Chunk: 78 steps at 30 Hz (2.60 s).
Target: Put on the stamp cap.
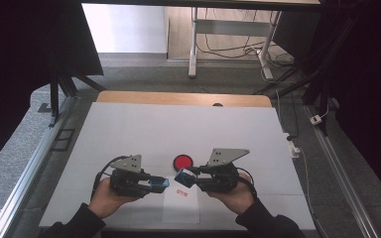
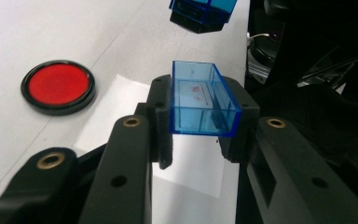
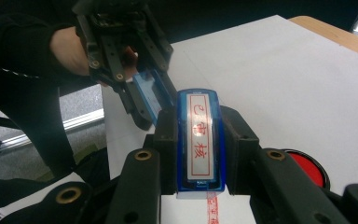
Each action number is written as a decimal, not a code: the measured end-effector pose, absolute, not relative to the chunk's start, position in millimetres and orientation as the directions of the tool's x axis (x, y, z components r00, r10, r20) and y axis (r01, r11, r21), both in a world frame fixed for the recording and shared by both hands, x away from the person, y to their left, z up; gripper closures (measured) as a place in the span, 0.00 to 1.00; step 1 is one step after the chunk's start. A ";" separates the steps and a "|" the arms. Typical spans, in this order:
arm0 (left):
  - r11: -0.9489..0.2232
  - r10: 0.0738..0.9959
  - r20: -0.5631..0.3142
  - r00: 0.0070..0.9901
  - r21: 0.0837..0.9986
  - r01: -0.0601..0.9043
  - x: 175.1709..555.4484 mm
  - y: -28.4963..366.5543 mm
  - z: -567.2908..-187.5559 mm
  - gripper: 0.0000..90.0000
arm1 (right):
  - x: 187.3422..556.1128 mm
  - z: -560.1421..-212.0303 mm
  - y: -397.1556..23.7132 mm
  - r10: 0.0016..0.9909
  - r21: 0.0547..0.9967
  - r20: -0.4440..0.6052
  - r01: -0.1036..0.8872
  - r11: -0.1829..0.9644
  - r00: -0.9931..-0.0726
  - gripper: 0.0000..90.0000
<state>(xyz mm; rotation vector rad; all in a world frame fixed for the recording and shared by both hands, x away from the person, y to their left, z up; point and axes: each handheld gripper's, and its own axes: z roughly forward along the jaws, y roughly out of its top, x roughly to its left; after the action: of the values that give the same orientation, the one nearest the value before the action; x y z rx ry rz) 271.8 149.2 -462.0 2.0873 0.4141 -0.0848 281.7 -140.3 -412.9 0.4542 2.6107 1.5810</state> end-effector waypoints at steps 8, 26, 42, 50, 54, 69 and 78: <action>-0.477 0.182 -0.234 0.955 0.829 0.293 282.3 137.6 -463.7 0.75 | 281.6 -410.9 -141.9 0.261 0.883 0.111 0.215 0.417 -0.959 0.79; -0.518 -0.009 -0.230 0.973 0.833 0.193 298.6 109.2 -469.3 0.75 | 279.2 -408.0 -141.2 0.179 0.890 0.120 0.186 0.415 -0.976 0.79; -0.530 -0.079 -0.206 0.975 0.837 0.134 301.1 106.5 -468.2 0.75 | 277.7 -410.1 -137.6 0.155 0.883 0.117 0.174 0.435 -0.981 0.79; -0.534 -0.095 -0.192 0.977 0.838 0.113 300.6 105.3 -468.3 0.76 | 276.9 -410.6 -136.3 0.142 0.880 0.118 0.169 0.443 -0.983 0.79; -0.530 -0.104 -0.184 0.977 0.842 0.103 299.8 105.4 -467.0 0.76 | 276.0 -411.5 -134.6 0.131 0.880 0.117 0.164 0.446 -0.984 0.79; -0.486 -0.117 -0.162 0.980 0.870 0.085 298.5 110.1 -461.2 0.76 | 277.0 -412.0 -137.4 0.124 0.905 0.158 0.194 0.378 -0.980 0.79; -0.490 -0.088 -0.154 0.984 0.867 0.092 298.7 108.7 -464.4 0.74 | 275.4 -410.6 -134.7 0.140 0.896 0.109 0.158 0.415 -0.984 0.79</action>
<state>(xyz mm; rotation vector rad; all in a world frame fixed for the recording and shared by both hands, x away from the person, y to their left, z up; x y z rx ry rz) 298.7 108.7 -464.4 2.0723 0.0030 -0.2145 275.4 -134.7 -410.6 0.2802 2.6569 1.6851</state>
